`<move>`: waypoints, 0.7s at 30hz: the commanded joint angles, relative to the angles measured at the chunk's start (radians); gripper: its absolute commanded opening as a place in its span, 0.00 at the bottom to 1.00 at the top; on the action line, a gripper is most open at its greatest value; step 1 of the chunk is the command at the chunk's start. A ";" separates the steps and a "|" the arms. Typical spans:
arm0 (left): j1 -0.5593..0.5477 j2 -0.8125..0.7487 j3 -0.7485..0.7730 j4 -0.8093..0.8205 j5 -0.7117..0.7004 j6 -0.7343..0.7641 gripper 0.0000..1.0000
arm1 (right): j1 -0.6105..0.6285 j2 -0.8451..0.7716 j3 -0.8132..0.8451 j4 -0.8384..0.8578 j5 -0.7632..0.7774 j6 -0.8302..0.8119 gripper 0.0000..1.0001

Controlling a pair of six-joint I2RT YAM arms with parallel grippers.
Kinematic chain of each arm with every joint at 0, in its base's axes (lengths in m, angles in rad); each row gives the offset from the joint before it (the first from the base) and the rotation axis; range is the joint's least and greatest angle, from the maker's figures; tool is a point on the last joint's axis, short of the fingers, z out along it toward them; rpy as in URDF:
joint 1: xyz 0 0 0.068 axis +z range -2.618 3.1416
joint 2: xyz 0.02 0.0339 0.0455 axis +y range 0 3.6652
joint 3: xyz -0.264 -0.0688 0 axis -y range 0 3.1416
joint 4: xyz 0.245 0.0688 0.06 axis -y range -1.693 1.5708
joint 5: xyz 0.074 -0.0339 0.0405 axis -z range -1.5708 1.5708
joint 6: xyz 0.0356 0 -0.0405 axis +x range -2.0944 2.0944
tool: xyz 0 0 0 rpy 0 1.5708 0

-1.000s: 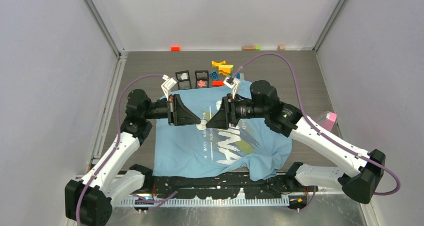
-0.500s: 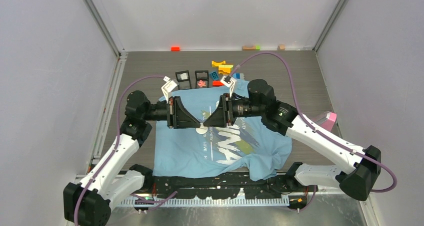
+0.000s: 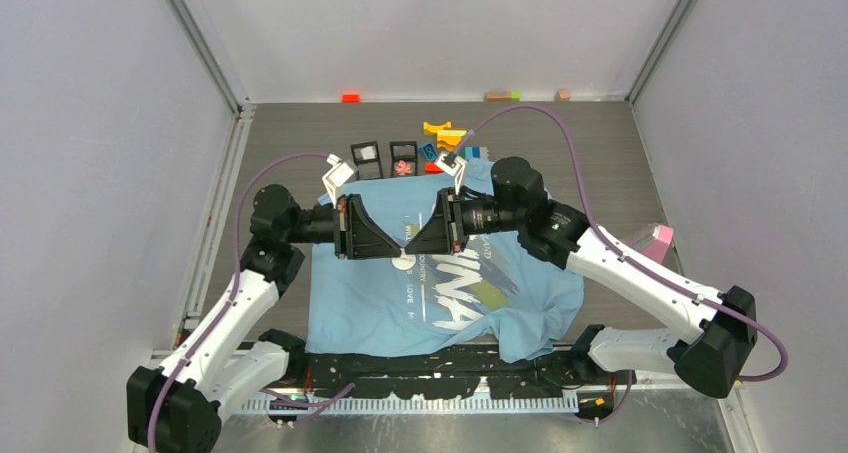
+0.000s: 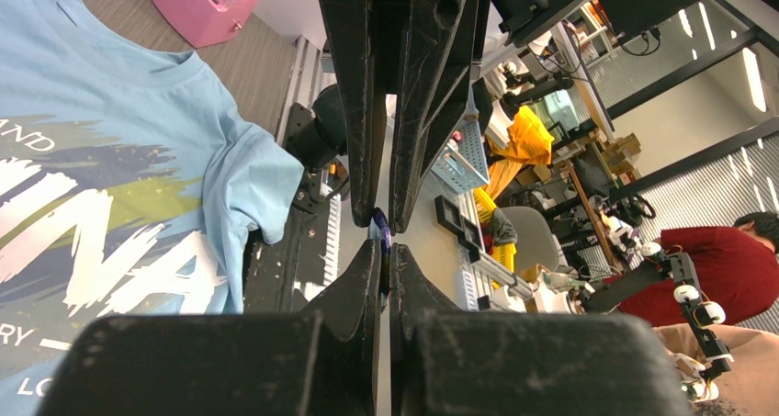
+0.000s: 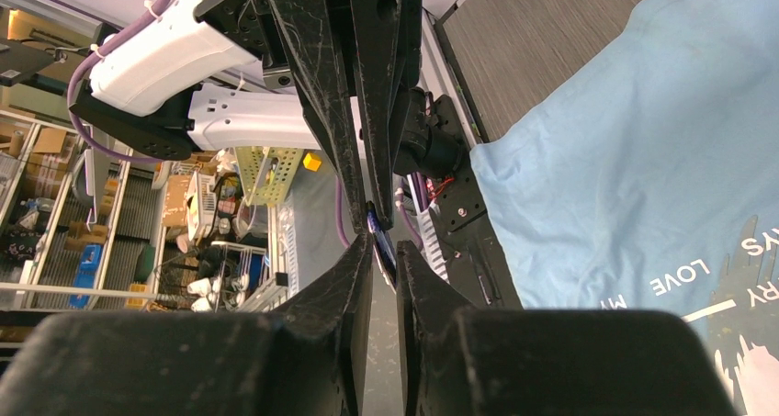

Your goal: Pin the brooch onto the clothing

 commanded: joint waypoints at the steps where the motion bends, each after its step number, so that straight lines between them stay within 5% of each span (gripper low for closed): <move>1: -0.004 -0.017 -0.006 0.096 -0.016 -0.030 0.00 | -0.002 0.006 0.000 0.041 -0.036 0.011 0.20; 12: -0.004 -0.011 -0.015 0.130 -0.033 -0.053 0.00 | -0.002 0.020 -0.006 0.044 -0.053 0.009 0.19; 18: -0.004 -0.009 -0.020 0.151 -0.053 -0.074 0.00 | -0.002 0.012 -0.009 0.042 -0.030 0.002 0.02; 21: -0.004 -0.008 -0.021 0.158 -0.081 -0.091 0.00 | -0.002 -0.009 -0.023 0.044 0.034 -0.010 0.01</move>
